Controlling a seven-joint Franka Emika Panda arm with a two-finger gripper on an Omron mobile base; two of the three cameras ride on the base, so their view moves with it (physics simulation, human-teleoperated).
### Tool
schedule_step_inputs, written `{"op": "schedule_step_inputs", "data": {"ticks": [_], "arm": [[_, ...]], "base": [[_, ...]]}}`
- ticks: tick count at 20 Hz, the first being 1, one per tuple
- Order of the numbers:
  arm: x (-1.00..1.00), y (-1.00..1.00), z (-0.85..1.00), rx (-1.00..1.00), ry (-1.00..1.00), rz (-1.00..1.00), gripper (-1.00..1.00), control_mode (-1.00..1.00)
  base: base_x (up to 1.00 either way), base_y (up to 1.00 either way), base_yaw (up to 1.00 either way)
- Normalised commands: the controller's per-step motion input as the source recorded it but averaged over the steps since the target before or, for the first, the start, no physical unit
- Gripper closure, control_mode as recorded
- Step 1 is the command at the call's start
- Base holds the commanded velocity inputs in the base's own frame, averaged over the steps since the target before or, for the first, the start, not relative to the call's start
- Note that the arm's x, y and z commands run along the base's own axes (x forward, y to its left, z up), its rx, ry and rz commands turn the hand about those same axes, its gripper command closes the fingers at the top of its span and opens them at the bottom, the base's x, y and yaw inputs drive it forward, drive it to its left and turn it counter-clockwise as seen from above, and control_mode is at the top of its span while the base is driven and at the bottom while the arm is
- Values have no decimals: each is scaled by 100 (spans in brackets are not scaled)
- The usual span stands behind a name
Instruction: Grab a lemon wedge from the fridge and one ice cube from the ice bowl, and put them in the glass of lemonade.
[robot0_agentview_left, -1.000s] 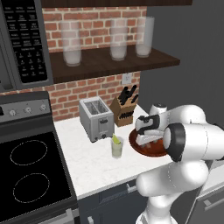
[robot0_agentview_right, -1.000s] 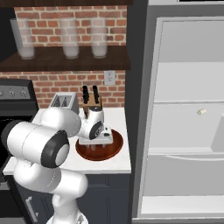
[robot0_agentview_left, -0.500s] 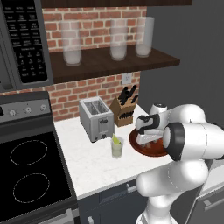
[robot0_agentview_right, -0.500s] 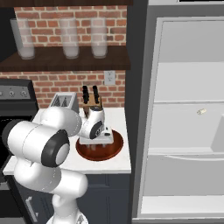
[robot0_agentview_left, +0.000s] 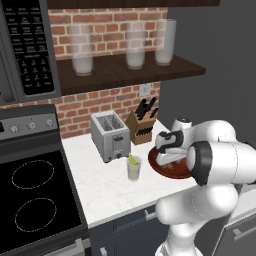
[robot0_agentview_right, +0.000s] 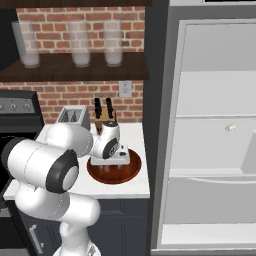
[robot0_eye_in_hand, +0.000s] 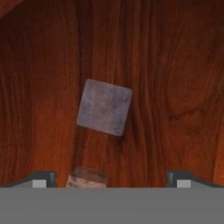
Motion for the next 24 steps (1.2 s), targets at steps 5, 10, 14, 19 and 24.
{"op": "schedule_step_inputs", "data": {"ticks": [5,10,14,19,24], "arm": [[-9,0,0,0,0,0,-100,-100],[0,0,-9,0,0,0,-100,-100],[0,0,-25,0,1,0,-100,-100],[-10,0,-10,0,0,0,-100,-100],[-9,0,-6,0,0,0,-100,-100]], "base": [[0,0,0],[0,0,0],[0,0,0],[0,0,0],[0,0,0]]}}
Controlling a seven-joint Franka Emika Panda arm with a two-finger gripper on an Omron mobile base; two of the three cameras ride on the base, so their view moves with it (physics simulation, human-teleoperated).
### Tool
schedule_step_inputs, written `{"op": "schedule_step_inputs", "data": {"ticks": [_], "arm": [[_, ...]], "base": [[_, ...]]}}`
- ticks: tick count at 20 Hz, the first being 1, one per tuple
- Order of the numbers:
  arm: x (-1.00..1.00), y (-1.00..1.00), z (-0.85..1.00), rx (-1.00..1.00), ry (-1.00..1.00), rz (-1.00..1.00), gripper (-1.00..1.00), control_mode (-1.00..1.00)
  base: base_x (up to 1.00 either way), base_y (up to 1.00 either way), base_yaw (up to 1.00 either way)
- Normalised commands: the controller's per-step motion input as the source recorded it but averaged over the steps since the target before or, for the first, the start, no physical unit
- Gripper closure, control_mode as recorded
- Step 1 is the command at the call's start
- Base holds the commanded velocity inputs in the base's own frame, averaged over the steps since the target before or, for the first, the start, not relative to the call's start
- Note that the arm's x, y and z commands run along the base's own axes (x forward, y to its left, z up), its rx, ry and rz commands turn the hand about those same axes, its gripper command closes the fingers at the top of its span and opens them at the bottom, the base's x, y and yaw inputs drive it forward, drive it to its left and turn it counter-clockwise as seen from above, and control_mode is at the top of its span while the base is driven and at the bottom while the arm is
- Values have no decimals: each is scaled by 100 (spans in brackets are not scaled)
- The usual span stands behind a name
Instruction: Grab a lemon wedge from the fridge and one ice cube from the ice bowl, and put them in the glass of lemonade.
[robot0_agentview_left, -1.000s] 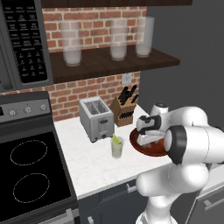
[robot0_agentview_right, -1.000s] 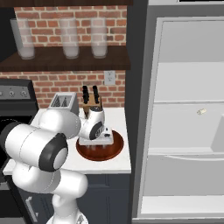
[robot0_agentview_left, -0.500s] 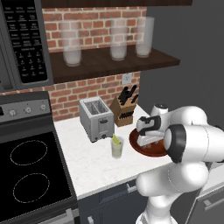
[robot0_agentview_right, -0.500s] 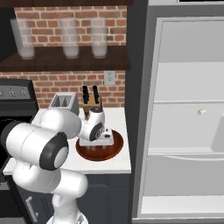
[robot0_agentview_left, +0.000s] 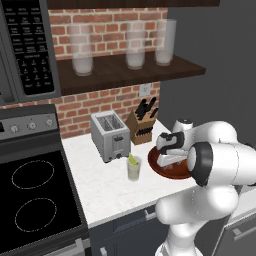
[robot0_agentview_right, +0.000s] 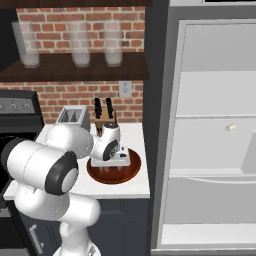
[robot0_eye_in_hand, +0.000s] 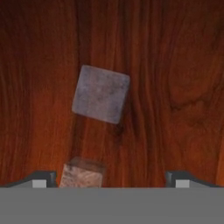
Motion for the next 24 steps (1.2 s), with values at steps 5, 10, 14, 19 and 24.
{"op": "schedule_step_inputs", "data": {"ticks": [5,10,14,19,24], "arm": [[0,0,0,0,2,0,100,-100],[0,0,0,0,1,0,100,-100],[0,0,-1,0,4,0,100,-100],[-6,0,0,0,1,0,100,-100],[-8,-1,12,6,-5,0,100,-100]], "base": [[0,0,0],[0,0,0],[0,0,0],[0,0,0],[0,0,0]]}}
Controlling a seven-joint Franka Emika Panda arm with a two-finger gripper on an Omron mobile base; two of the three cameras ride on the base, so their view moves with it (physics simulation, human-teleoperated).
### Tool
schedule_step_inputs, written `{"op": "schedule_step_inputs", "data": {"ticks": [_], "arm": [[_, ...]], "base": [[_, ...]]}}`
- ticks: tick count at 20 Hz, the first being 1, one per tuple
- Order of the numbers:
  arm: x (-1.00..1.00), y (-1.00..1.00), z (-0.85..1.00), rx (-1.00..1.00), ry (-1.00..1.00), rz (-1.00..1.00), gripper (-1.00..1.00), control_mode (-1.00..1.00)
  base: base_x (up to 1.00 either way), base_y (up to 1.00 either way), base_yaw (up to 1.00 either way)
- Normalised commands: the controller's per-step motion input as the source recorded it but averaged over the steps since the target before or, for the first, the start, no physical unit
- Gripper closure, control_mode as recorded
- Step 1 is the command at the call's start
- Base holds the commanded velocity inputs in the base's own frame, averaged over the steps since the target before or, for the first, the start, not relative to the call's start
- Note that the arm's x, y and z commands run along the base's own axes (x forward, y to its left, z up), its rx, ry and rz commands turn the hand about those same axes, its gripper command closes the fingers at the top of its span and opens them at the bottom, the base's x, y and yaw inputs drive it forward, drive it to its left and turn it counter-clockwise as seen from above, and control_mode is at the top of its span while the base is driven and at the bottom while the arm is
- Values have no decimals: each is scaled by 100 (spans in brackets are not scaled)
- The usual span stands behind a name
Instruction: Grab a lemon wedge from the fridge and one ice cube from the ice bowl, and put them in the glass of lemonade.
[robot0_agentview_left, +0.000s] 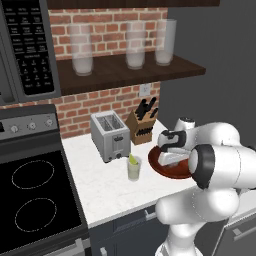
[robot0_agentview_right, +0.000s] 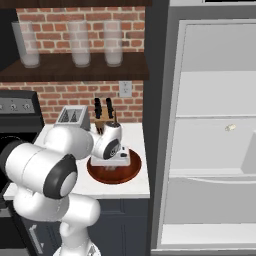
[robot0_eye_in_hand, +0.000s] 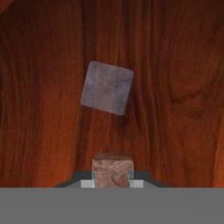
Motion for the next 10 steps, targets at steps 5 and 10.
{"op": "schedule_step_inputs", "data": {"ticks": [5,10], "arm": [[-1,-2,26,13,-8,0,100,-100],[0,-6,11,10,-5,0,100,-100]], "base": [[0,0,0],[0,0,0]]}}
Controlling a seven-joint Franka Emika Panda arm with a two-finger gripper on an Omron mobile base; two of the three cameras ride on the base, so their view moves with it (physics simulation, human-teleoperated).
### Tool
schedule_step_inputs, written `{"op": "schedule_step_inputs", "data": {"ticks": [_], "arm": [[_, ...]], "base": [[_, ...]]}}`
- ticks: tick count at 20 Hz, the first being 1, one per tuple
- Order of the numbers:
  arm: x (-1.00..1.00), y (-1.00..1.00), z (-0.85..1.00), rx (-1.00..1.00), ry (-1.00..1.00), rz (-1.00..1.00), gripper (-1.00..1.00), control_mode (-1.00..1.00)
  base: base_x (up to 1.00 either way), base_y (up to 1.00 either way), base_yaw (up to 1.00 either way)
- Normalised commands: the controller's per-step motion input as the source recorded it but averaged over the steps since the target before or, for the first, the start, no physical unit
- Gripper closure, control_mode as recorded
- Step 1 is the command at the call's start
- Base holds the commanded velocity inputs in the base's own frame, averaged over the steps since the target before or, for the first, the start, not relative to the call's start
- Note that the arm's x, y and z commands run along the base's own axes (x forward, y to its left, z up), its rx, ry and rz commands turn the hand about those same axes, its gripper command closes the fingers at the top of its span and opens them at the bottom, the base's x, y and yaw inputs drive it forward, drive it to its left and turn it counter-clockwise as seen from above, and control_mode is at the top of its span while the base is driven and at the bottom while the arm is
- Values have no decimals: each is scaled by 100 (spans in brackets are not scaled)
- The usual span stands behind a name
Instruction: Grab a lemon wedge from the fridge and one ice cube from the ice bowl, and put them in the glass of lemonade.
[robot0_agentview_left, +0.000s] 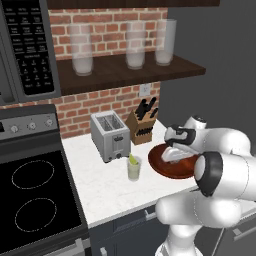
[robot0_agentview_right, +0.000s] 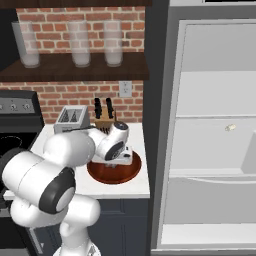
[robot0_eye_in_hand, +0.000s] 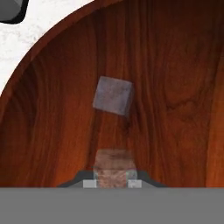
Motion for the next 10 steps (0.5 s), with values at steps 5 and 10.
{"op": "schedule_step_inputs", "data": {"ticks": [5,10], "arm": [[-4,0,18,7,-1,0,100,-100],[-25,22,64,5,-4,0,100,-100]], "base": [[0,0,0],[0,0,0]]}}
